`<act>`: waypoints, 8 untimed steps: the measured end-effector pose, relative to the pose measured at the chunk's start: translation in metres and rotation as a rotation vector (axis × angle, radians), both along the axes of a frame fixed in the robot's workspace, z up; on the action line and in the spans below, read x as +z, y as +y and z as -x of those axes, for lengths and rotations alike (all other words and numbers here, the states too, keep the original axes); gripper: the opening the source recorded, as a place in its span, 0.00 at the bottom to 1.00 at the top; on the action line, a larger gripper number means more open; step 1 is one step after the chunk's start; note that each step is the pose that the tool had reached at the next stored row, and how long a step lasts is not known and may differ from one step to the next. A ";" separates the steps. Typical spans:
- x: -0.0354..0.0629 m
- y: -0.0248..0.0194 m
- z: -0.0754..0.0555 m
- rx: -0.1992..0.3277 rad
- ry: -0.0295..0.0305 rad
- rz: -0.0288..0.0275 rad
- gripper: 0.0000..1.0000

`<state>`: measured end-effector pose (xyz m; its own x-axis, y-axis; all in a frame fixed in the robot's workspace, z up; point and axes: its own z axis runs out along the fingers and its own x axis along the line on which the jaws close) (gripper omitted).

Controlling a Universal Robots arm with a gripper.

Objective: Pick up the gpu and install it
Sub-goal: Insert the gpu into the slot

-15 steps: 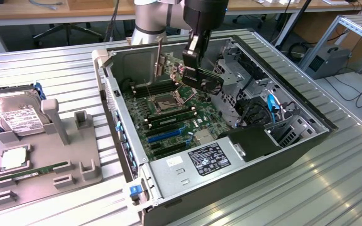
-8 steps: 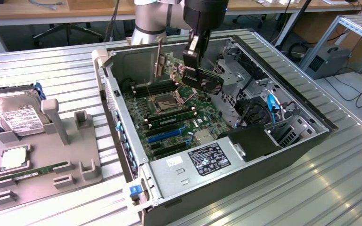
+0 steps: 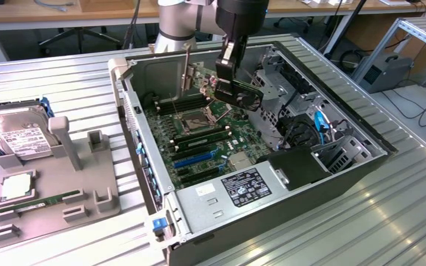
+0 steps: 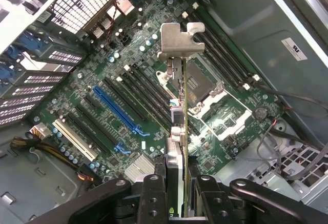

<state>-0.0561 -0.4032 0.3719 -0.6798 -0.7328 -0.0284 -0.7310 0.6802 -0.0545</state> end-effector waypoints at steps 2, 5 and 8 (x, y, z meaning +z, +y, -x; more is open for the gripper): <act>0.0000 0.0000 0.000 0.004 -0.0001 0.0002 0.27; -0.0001 0.0000 0.000 0.010 0.0000 0.0004 0.27; -0.0001 0.0000 0.000 0.016 0.0000 0.0008 0.27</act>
